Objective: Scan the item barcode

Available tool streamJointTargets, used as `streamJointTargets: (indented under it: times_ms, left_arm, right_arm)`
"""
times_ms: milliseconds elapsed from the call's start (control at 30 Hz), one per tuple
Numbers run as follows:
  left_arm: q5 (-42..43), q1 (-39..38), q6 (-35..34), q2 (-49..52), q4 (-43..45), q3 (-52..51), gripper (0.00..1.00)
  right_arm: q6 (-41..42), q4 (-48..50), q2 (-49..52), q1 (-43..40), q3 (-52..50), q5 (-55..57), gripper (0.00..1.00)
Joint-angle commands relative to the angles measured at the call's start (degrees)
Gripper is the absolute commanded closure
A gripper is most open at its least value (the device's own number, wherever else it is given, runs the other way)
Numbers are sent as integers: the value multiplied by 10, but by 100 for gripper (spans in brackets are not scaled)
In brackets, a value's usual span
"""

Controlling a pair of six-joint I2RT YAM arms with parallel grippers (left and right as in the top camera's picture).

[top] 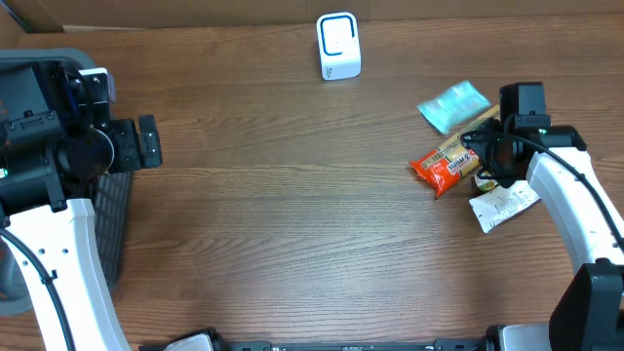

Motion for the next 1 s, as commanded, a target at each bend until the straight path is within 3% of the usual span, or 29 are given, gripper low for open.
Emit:
streamJointTargets:
  times_ms: [0, 433, 567, 600, 633, 967]
  left_arm:
    - [-2, -1, 9, 0, 0, 4, 0]
    - [-2, -1, 9, 0, 0, 4, 1]
    - [-2, -1, 9, 0, 0, 4, 1]
    - [-2, -1, 9, 0, 0, 4, 1]
    - [-2, -1, 9, 0, 0, 4, 0]
    - [-2, -1, 9, 0, 0, 4, 0]
  right_arm:
    - [-54, -14, -30, -4, 42, -31, 23]
    - [-122, -178, -229, -3, 131, -52, 23]
    - [-165, -211, -317, -3, 142, -78, 16]
    - [-169, -222, -343, -3, 142, -80, 3]
    - [-169, -234, -367, -3, 142, -80, 0]
    - [-169, -282, -514, -3, 142, -80, 0]
